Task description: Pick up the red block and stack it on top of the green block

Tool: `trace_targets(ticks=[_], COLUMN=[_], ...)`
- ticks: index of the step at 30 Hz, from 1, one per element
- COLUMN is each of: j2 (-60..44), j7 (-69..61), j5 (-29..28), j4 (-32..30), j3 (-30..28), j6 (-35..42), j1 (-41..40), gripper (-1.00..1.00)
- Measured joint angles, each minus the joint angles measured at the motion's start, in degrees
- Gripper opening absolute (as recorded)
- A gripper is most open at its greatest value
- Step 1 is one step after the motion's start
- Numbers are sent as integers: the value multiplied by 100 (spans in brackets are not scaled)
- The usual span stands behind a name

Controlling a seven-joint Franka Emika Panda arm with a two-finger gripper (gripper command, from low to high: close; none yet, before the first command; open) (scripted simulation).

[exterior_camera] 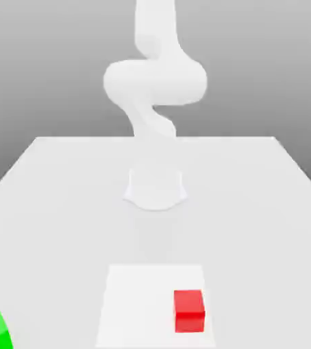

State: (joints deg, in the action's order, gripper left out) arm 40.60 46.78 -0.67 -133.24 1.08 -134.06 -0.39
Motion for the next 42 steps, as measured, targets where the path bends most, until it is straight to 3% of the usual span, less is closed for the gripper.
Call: trace_targets(ticks=[14, 22, 28, 29, 36, 42], j2=[-2950, -4594, -5832, -5985, -5996, -5044], j7=[506, 584, 745, 770, 781, 686], j5=[-344, -249, -421, -456, -467, -134], j4=[-817, -1281, -1236, -1213, -1212, -1259], j3=[413, 515, 362, 319, 321, 386], j6=[-1277, -2007, -2921, -3049, -3060, -2158], j1=[-65, 70, 215, 250, 249, 68], gripper=[0, 0, 0, -100, -100, -100])
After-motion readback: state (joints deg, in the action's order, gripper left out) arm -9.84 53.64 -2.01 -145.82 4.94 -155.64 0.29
